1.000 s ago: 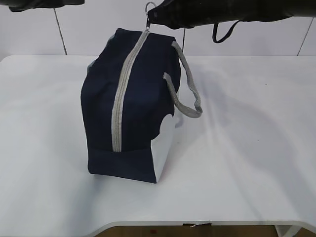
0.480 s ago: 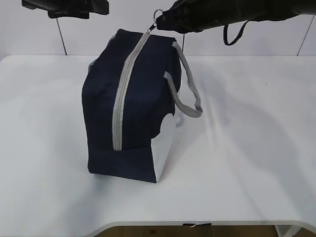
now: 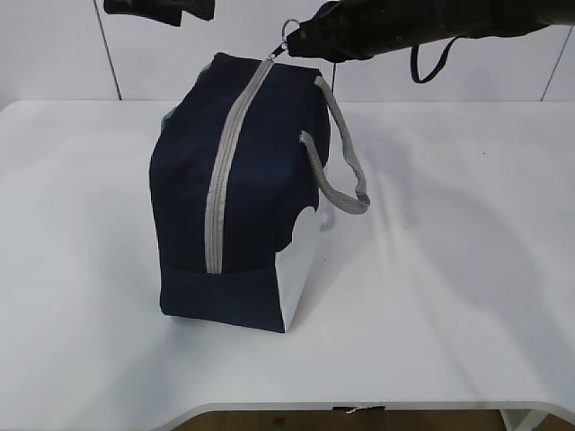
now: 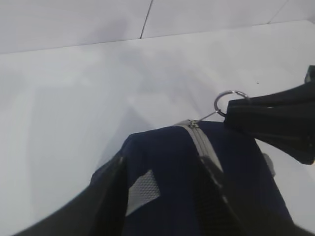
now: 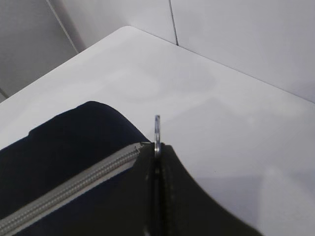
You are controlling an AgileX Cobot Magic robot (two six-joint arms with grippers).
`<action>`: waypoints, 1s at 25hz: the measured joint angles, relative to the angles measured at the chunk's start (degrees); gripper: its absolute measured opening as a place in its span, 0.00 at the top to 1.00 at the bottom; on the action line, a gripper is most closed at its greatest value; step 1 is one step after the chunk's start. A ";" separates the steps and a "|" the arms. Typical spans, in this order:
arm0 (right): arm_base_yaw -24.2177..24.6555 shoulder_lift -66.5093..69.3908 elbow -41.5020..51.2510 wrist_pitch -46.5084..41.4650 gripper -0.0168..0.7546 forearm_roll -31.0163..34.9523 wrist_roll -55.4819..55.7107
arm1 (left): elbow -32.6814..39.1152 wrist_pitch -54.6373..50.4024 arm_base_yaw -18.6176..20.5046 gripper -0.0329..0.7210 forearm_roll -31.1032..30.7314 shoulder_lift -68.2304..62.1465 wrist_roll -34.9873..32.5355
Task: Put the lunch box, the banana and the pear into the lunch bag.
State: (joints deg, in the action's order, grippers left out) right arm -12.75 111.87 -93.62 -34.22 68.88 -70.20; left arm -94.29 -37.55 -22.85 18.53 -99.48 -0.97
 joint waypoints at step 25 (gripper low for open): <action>0.08 0.00 0.00 -0.99 0.97 -0.13 0.12 | -1.21 3.71 0.00 0.51 3.34 -9.08 -2.08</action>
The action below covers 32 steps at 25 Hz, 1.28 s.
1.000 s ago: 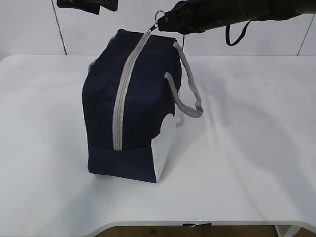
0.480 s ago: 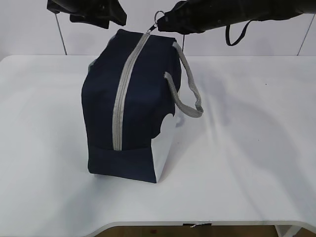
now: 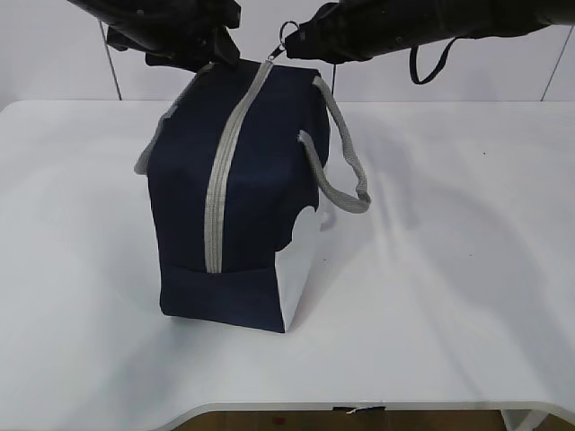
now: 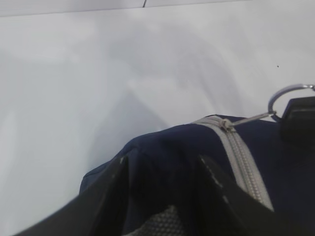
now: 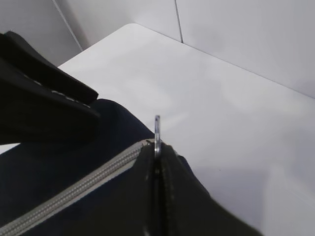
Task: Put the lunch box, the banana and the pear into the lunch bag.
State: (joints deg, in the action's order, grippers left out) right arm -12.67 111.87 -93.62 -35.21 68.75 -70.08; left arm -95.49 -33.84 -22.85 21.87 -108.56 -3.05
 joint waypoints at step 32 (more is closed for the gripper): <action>0.00 0.00 0.00 3.59 0.97 6.82 0.32 | 0.00 -3.50 0.00 0.94 8.70 2.20 -13.73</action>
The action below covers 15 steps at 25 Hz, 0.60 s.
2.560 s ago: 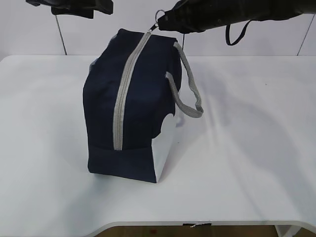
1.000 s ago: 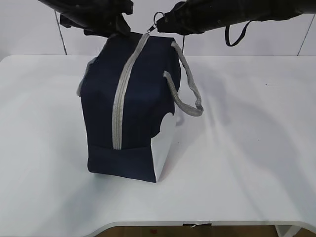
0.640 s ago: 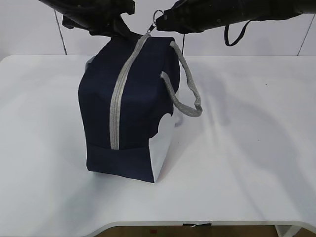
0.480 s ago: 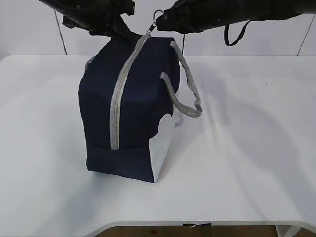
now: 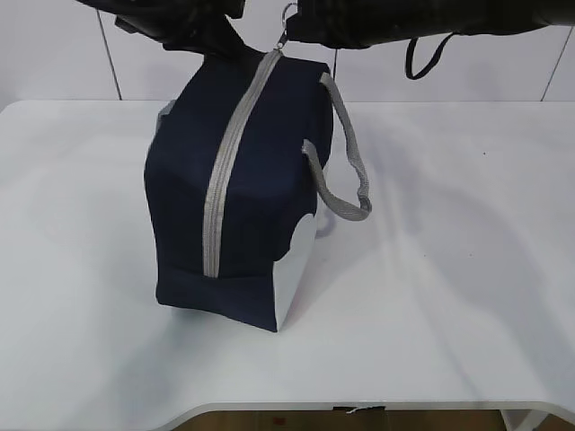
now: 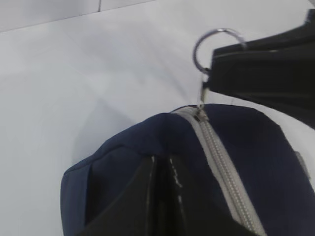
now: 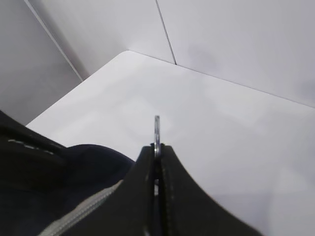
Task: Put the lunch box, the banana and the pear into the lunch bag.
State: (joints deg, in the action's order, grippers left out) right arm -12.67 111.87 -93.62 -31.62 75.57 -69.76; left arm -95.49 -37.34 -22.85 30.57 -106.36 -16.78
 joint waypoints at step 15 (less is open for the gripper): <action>0.00 -0.12 0.00 4.34 0.97 2.42 0.89 | 0.12 -4.15 0.09 0.94 5.12 6.42 -10.50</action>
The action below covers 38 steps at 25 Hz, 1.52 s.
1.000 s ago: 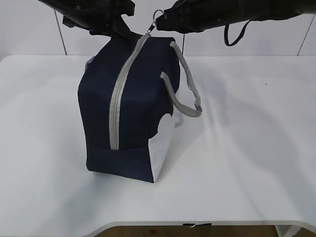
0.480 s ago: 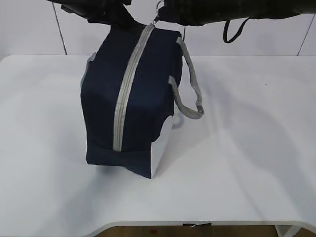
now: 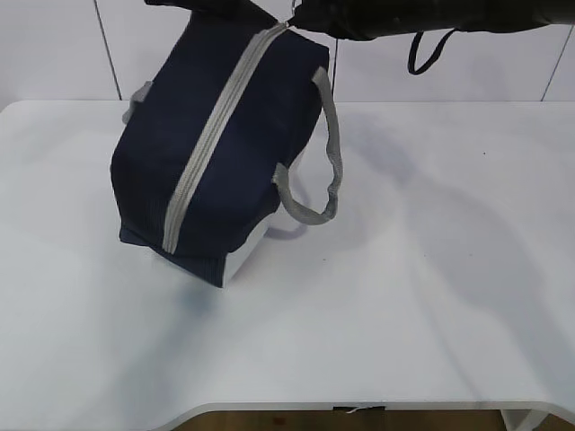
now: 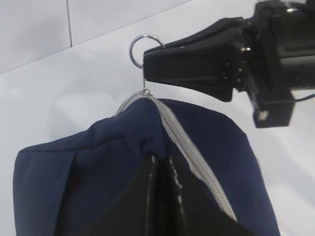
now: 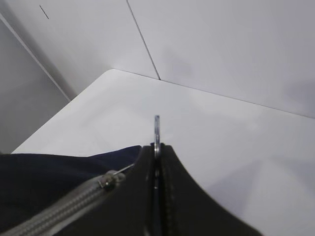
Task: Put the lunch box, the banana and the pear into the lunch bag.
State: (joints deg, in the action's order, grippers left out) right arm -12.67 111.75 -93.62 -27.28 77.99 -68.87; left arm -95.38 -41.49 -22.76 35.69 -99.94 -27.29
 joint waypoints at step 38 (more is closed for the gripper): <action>0.27 -3.60 -1.07 -3.19 0.29 0.83 0.96 | 0.12 -3.50 0.13 0.94 1.99 4.40 -2.48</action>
State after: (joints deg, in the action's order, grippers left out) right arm -12.40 108.15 -94.69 -30.47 78.82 -67.91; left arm -95.26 -44.99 -22.63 37.68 -95.54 -29.76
